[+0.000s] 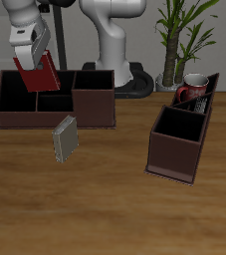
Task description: Place the red mug into the left desk caddy's left compartment and place the striped book into the left desk caddy's back compartment and place the red book into the back desk caddy's front compartment
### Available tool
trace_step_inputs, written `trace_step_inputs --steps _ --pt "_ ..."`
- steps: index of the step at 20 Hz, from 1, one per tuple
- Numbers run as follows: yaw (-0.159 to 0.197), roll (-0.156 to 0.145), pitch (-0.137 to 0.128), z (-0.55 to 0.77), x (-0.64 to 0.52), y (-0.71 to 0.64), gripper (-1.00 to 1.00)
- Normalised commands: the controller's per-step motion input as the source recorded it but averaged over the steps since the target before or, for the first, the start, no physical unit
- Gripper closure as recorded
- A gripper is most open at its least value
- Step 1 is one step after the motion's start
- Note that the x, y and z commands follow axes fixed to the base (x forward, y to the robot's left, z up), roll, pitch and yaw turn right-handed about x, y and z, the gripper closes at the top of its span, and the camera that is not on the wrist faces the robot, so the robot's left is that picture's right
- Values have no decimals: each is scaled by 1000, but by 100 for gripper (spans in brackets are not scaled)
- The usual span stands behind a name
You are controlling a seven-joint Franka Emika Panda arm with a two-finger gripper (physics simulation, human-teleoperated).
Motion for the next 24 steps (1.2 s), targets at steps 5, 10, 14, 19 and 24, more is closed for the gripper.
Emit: trace_step_inputs --steps 5,10,14,19,24 --pt "-3 4 52 -204 40 157 100" --pt "-9 -17 55 -137 -12 59 100" --pt "8 -15 34 -116 -41 11 100" --pt "-2 6 24 -74 -32 144 100" --pt "-27 -39 -14 63 60 3 100"
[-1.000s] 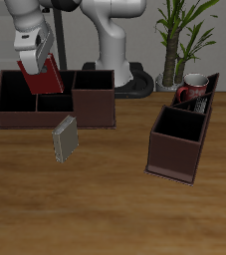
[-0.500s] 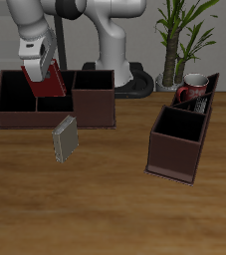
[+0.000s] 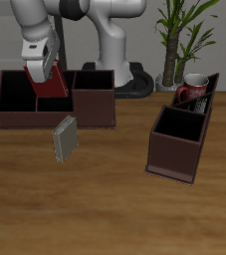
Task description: Place the red mug into the left desk caddy's left compartment and place the striped book into the left desk caddy's back compartment and place the red book into the back desk caddy's front compartment
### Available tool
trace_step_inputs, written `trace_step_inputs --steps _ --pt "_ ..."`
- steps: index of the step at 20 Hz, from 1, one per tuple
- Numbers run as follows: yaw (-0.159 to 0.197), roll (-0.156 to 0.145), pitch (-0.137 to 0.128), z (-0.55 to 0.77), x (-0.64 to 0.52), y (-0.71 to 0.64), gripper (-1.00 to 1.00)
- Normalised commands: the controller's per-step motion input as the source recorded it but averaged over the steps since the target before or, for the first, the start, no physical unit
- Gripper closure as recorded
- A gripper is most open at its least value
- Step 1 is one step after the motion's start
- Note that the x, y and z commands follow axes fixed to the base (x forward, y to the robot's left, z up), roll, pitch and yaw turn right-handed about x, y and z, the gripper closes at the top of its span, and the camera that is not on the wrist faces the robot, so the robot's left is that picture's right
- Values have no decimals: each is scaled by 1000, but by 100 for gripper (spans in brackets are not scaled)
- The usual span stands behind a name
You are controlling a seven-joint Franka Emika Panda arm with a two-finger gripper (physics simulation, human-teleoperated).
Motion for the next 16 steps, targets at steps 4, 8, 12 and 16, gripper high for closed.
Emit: trace_step_inputs --steps 4,8,12,16 --pt "-36 -91 20 -78 38 54 100" --pt "-13 -72 1 55 -15 -4 100" --pt "35 -19 1 45 -1 121 100" --pt "11 -10 -4 -20 -27 86 100"
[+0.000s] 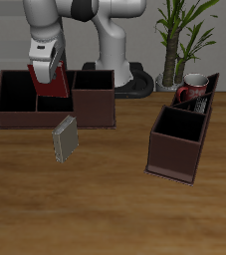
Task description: Place the red mug into the left desk caddy's left compartment and place the striped book into the left desk caddy's back compartment and place the red book into the back desk caddy's front compartment
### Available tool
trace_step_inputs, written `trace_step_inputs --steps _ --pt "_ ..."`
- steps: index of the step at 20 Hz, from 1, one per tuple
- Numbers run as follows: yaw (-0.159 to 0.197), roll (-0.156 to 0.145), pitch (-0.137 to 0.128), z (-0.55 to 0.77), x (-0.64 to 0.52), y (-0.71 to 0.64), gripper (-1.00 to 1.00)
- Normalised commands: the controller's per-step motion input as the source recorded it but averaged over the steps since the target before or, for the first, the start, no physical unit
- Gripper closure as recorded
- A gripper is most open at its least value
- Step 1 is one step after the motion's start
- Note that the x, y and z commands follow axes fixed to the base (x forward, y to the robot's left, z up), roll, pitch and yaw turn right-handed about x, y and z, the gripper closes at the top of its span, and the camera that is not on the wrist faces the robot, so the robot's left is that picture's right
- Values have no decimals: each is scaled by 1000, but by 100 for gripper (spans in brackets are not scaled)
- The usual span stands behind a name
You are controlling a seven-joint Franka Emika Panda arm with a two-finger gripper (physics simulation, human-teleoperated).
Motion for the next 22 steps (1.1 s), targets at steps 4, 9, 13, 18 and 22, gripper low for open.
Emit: trace_step_inputs --steps 4,9,13,18,22 --pt "34 -37 7 -15 -24 124 100" --pt "41 -22 -11 -22 -2 17 100" --pt "-29 -19 20 -123 -46 49 100" --pt "2 8 38 -250 16 16 100" --pt "-24 -14 39 -294 43 -67 100"
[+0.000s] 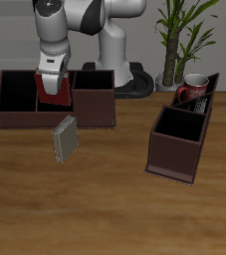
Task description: Place the red mug into the left desk caddy's left compartment and place the striped book into the left desk caddy's back compartment and place the red book into the back desk caddy's front compartment
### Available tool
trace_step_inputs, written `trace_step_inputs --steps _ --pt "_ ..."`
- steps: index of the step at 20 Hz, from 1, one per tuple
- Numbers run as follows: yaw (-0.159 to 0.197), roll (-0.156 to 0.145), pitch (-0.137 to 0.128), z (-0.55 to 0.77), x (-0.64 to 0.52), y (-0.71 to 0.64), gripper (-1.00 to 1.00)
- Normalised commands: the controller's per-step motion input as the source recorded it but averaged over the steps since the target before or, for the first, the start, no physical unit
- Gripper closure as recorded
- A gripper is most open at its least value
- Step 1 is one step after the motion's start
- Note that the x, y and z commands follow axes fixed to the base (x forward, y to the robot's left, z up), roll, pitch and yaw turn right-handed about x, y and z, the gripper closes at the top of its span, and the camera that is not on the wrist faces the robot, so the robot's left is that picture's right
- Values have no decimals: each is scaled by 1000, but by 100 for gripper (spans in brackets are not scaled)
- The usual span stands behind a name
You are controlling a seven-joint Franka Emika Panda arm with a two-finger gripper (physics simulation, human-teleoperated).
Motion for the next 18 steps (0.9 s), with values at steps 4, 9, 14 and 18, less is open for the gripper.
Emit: trace_step_inputs --steps 4,9,14,18 --pt "-9 6 48 -260 -8 -13 100" --pt "15 1 42 -280 34 6 100" --pt "4 0 46 -201 21 21 100" --pt "-52 -6 53 -105 18 58 -100"
